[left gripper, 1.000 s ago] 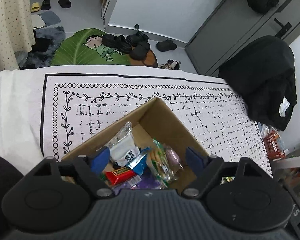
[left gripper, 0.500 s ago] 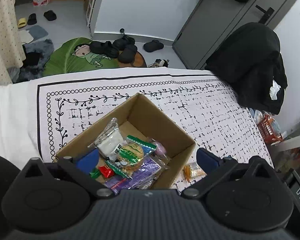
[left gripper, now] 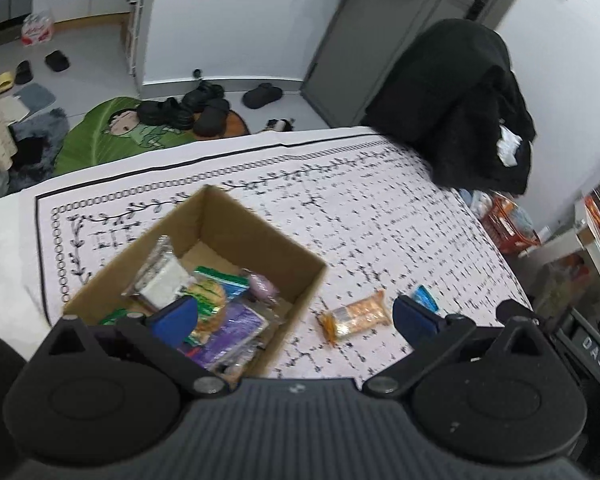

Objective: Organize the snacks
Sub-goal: 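Move both grippers from the box to the remaining snacks on the bed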

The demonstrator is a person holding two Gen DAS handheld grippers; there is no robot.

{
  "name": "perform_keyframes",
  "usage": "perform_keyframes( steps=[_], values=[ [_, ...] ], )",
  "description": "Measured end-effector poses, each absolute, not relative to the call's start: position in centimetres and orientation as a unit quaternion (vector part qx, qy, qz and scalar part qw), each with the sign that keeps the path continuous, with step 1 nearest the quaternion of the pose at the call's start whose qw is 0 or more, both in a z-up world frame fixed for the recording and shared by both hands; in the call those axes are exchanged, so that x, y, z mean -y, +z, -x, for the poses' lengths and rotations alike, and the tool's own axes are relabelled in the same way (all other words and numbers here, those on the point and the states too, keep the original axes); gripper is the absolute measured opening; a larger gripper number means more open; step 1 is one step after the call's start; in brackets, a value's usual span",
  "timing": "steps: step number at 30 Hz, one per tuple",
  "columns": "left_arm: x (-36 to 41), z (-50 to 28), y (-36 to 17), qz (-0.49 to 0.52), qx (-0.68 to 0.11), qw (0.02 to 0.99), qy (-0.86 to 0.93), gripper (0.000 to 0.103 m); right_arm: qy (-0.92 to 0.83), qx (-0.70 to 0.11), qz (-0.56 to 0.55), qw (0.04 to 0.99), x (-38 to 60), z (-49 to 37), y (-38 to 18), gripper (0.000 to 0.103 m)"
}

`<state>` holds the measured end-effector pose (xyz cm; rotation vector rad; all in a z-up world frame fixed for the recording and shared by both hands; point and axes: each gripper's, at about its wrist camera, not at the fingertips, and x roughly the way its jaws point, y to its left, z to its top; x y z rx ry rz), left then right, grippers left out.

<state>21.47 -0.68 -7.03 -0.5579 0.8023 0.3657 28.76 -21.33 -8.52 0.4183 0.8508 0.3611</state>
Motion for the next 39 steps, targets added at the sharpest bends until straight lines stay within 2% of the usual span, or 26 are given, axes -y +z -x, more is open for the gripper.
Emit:
perform_keyframes(
  steps=[9, 24, 29, 33, 39],
  values=[
    [3.7, -23.5, -6.9, 0.243, -0.395, 0.874, 0.145, 0.103, 0.157, -0.416, -0.223, 0.867, 24.1, -29.8, -8.9, 0.100],
    [7.9, -27.6, -10.4, 0.196, -0.427, 0.880, 0.076, 0.101, 0.096, -0.476, -0.349, 0.802, 28.6, -32.1, -13.8, 0.099],
    [8.6, -29.5, -12.1, 0.178, -0.436, 0.880, 0.062, 0.099, 0.081, -0.494, -0.361, 0.787, 28.5, -32.9, -15.6, 0.084],
    [8.8, -31.2, -13.4, 0.164, -0.446, 0.878, 0.053, 0.095, 0.083, -0.502, -0.368, 0.778, 28.1, -33.7, -16.7, 0.079],
    [9.0, -33.4, -15.2, 0.153, -0.461, 0.873, 0.041, 0.088, 0.077, -0.516, -0.378, 0.765, 27.7, -35.0, -18.5, 0.066]
  ],
)
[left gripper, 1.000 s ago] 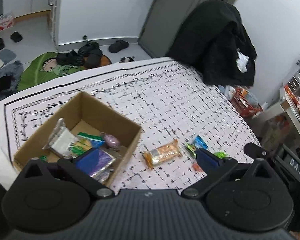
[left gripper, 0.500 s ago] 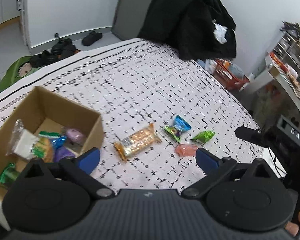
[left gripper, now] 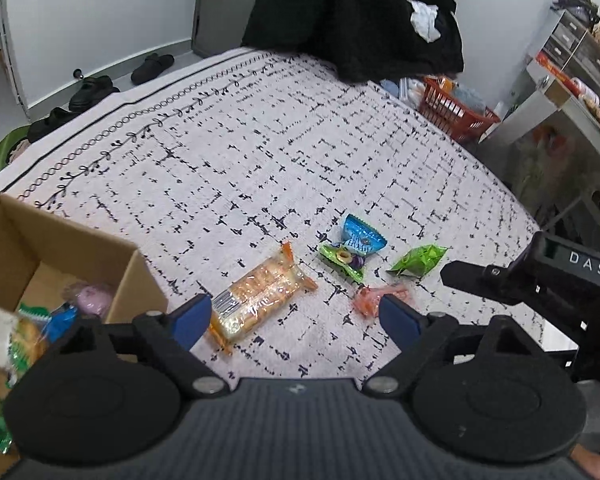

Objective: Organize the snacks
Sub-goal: 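Move both grippers from the box to the remaining snacks on the bed, then grasp the orange cracker pack with the left gripper while the right grasps the orange candy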

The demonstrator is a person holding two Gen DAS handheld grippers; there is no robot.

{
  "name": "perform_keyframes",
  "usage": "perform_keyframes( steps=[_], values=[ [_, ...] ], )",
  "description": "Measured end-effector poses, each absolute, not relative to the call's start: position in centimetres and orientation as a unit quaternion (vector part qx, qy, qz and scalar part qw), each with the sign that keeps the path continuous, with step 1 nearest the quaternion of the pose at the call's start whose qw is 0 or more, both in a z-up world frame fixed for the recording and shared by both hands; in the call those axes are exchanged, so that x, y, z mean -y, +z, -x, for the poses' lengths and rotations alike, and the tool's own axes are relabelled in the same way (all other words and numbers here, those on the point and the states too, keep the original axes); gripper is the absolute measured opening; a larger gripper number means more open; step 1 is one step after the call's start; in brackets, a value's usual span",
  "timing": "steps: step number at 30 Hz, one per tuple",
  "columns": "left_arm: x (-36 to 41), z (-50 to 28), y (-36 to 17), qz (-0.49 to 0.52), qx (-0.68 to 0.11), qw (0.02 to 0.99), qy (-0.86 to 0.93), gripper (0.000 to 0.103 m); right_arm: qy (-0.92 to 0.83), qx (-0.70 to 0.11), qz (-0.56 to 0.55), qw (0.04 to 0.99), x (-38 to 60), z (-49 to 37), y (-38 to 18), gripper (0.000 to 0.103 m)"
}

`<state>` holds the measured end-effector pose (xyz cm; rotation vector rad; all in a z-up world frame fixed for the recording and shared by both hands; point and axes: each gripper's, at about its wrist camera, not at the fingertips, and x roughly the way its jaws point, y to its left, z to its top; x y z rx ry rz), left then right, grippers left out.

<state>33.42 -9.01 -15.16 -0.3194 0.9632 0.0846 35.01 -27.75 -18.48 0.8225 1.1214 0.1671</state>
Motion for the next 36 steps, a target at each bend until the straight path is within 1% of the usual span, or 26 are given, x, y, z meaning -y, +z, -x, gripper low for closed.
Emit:
perform_keyframes(
  steps=[2, 5, 8, 17, 22, 25, 27, 28, 31, 33, 35, 36],
  values=[
    [9.0, -34.1, -15.9, 0.152, -0.468, 0.870, 0.038, 0.081, 0.073, -0.521, -0.384, 0.759, 27.8, -35.3, -19.1, 0.059],
    [9.1, -35.0, -17.0, 0.146, -0.478, 0.865, 0.038, 0.076, 0.068, -0.528, -0.388, 0.752, 27.6, -35.9, -20.0, 0.057],
    [9.3, -35.9, -18.1, 0.134, -0.488, 0.862, 0.033, 0.074, 0.063, -0.537, -0.388, 0.746, 27.2, -36.4, -20.9, 0.057],
    [9.5, -37.8, -20.7, 0.094, -0.505, 0.857, 0.038, 0.072, 0.065, -0.557, -0.384, 0.734, 26.0, -37.8, -22.9, 0.057],
    [9.5, -38.7, -21.4, 0.082, -0.510, 0.855, 0.042, 0.072, 0.060, -0.564, -0.385, 0.728, 25.6, -38.5, -24.0, 0.051],
    [9.1, -39.1, -22.0, 0.087, -0.516, 0.851, 0.048, 0.072, 0.059, -0.561, -0.386, 0.730, 25.4, -38.8, -24.2, 0.050],
    [9.1, -39.4, -22.3, 0.086, -0.520, 0.848, 0.049, 0.072, 0.057, -0.559, -0.386, 0.732, 25.3, -38.9, -24.3, 0.048],
    [9.0, -39.6, -22.4, 0.090, -0.523, 0.846, 0.049, 0.072, 0.056, -0.559, -0.385, 0.732, 25.3, -38.9, -24.4, 0.044],
    [8.8, -39.6, -22.7, 0.102, -0.530, 0.840, 0.055, 0.065, 0.050, -0.557, -0.381, 0.736, 25.3, -39.1, -24.7, 0.031],
    [8.7, -39.4, -22.7, 0.107, -0.531, 0.838, 0.059, 0.060, 0.048, -0.556, -0.384, 0.736, 25.3, -39.3, -25.0, 0.030],
    [8.8, -39.2, -22.6, 0.110, -0.532, 0.837, 0.061, 0.051, 0.047, -0.555, -0.382, 0.738, 25.3, -39.2, -24.9, 0.027],
    [8.8, -39.1, -22.5, 0.112, -0.532, 0.837, 0.061, 0.050, 0.046, -0.554, -0.378, 0.740, 25.1, -39.3, -24.8, 0.026]
  ],
)
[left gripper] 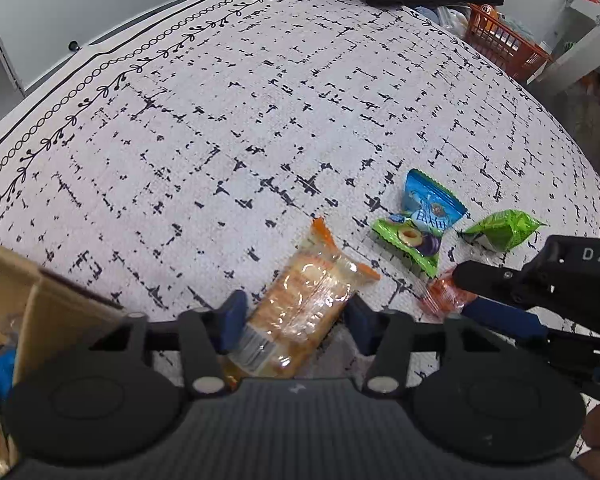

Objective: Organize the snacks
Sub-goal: 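Grasp the orange cracker pack with the left gripper while the right grasps the orange candy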

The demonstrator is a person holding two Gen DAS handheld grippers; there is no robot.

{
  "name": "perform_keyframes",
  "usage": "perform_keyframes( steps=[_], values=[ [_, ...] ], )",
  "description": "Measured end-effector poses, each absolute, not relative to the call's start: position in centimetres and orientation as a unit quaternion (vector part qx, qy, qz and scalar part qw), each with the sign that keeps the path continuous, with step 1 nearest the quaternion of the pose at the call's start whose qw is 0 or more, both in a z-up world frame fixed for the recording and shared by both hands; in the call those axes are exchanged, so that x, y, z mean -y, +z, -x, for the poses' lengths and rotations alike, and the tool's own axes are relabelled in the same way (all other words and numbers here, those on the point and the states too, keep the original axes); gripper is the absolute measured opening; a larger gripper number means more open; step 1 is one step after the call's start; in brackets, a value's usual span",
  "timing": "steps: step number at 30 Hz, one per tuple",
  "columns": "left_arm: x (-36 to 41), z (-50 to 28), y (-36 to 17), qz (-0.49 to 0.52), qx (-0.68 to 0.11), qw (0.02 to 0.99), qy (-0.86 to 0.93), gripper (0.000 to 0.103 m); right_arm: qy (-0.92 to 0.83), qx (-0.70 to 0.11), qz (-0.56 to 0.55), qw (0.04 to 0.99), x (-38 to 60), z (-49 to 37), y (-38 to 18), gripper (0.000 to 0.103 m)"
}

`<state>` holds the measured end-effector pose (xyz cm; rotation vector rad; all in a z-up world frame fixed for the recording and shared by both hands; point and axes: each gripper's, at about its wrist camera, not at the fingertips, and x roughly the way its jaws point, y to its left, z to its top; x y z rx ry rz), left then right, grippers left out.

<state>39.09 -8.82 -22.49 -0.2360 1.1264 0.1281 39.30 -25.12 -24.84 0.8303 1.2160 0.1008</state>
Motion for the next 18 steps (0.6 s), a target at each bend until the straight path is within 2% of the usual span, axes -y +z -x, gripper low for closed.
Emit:
perform_keyframes(
  steps=[4, 18],
  values=[
    [8.9, -38.6, -22.0, 0.123, -0.526, 0.838, 0.071, 0.046, 0.044, -0.552, -0.369, 0.746, 25.1, -39.1, -24.5, 0.021],
    [8.4, -36.1, -16.6, 0.151, -0.484, 0.858, 0.077, 0.043, 0.090, -0.525, -0.366, 0.763, 25.1, -37.9, -21.2, 0.019]
  ],
)
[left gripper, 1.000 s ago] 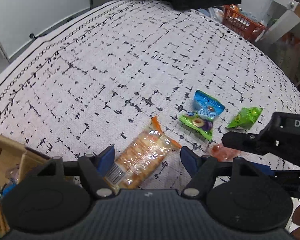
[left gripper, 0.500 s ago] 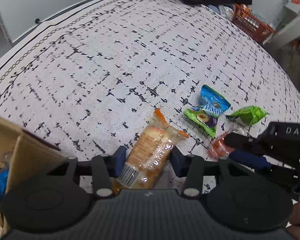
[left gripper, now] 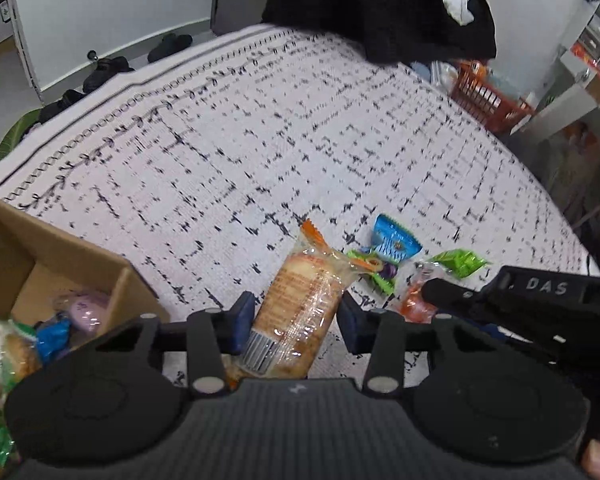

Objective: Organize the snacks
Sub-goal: 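Carry the cracker pack with the left gripper while the right carries the orange candy to the box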

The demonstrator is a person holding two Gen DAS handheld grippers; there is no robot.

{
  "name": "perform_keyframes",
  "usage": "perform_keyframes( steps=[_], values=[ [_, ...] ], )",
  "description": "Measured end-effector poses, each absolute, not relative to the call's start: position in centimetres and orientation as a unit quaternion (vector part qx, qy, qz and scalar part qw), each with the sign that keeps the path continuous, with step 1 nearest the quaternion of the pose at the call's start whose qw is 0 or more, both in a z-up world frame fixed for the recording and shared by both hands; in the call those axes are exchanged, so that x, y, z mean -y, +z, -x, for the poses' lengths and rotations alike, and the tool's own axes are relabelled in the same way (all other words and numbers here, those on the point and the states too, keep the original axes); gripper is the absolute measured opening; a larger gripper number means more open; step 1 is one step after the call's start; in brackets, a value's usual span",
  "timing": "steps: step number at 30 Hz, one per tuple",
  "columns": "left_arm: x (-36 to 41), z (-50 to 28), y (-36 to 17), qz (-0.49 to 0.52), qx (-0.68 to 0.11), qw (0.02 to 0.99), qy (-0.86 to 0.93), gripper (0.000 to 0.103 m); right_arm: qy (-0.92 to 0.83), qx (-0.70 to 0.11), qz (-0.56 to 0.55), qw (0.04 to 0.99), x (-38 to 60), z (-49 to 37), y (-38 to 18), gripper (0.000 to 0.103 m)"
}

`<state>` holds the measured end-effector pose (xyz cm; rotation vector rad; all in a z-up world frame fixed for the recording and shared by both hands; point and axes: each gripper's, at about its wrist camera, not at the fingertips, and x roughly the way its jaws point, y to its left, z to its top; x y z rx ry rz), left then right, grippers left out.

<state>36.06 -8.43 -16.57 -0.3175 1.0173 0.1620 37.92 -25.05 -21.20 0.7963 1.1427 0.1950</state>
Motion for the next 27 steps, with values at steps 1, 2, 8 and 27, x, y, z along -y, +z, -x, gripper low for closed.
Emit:
perform_keyframes(
  steps=[1, 2, 8, 27],
  values=[
    [8.3, -35.8, -16.1, 0.152, -0.480, 0.860, 0.079, 0.043, 0.095, -0.525, -0.365, 0.763, 24.8, -37.9, -20.9, 0.019],
    [8.1, -35.5, -15.6, 0.154, -0.477, 0.861, 0.081, 0.043, 0.101, -0.522, -0.364, 0.764, 24.7, -37.8, -20.6, 0.019],
    [7.4, -33.5, -12.7, 0.153, -0.460, 0.869, 0.096, 0.042, 0.142, -0.501, -0.365, 0.771, 23.7, -36.9, -18.2, 0.019],
    [4.1, -27.9, -8.5, 0.167, -0.419, 0.880, 0.148, 0.040, 0.239, -0.461, -0.348, 0.780, 19.8, -33.1, -12.7, 0.018]
  ],
)
